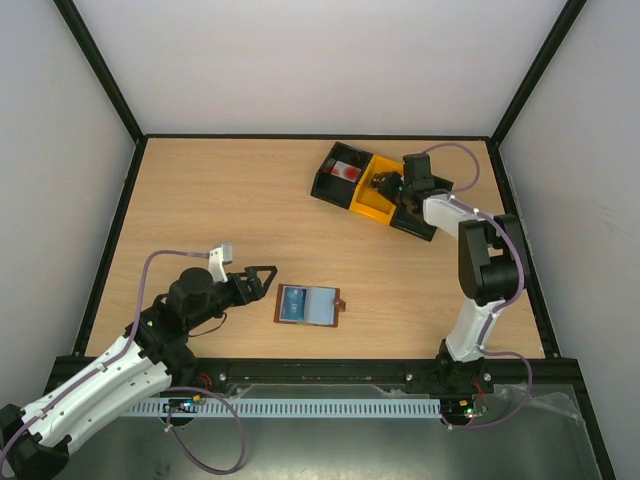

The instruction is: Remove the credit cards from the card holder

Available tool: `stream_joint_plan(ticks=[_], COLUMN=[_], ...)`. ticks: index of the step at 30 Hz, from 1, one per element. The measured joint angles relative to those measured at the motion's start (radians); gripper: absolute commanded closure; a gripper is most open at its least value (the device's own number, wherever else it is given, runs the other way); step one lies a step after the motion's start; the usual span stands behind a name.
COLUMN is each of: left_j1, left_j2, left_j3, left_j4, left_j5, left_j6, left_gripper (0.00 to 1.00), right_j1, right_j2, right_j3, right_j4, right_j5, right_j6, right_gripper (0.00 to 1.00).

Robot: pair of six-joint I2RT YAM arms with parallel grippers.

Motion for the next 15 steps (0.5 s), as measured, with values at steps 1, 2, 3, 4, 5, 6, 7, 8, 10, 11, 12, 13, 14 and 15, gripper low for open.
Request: stream_joint_plan(ticks=[1,2,3,4,5,6,7,8,10,11,12,13,14,15], left_j1=[0.0,0.0,0.0,0.0,0.0,0.0,0.0,0.0,0.0,0.0,0.0,0.0,0.0,0.0], left_j2=[0.0,0.0,0.0,0.0,0.0,0.0,0.0,0.0,0.001,0.002,0.004,0.006,0.007,0.01], left_j3=[0.0,0.0,0.0,0.0,0.0,0.0,-0.001,-0.003,-0.005,-0.006,-0.006,-0.006,-0.006,-0.006], left_j4=[0.0,0.0,0.0,0.0,0.0,0.0,0.0,0.001,0.001,0.001,0.001,0.001,0.001,0.002], left_j5=[0.0,0.0,0.0,0.0,0.001,0.001,0.002,0.003,0.005,0.005,0.007,0.008,0.008,0.008], left_j6=[0.0,0.0,0.0,0.0,0.0,0.0,0.0,0.0,0.0,0.0,0.0,0.0,0.0,-0.002], left_gripper=[0.0,0.0,0.0,0.0,0.0,0.0,0.0,0.0,0.0,0.0,0.0,0.0,0.0,0.0], right_j1=[-0.002,-0.002,-0.003,-0.004,-0.005,-0.007,-0.008,-0.008,-0.011,-0.013,-0.017,-0.021,-0.025,-0.03], right_j2=[0.014,0.027,0.035,0.045,0.056,0.066,0.075,0.084,0.102,0.112,0.123,0.133,0.14,0.15], right_j3=[0.012,0.023,0.032,0.043,0.055,0.064,0.073,0.079,0.092,0.098,0.105,0.11,0.113,0.117], right_j4=[-0.002,-0.006,-0.007,-0.008,-0.008,-0.008,-0.008,-0.008,-0.008,-0.008,-0.008,-0.008,-0.008,-0.007], right_j5=[-0.002,-0.005,-0.005,-0.006,-0.008,-0.009,-0.01,-0.013,-0.02,-0.025,-0.03,-0.034,-0.036,-0.041], right_j6=[0.0,0.0,0.0,0.0,0.0,0.0,0.0,0.0,0.0,0.001,0.002,0.003,0.004,0.008], right_gripper=[0.98,0.98,0.98,0.98,0.98,0.98,0.98,0.98,0.98,0.98,0.98,0.98,0.98,0.97])
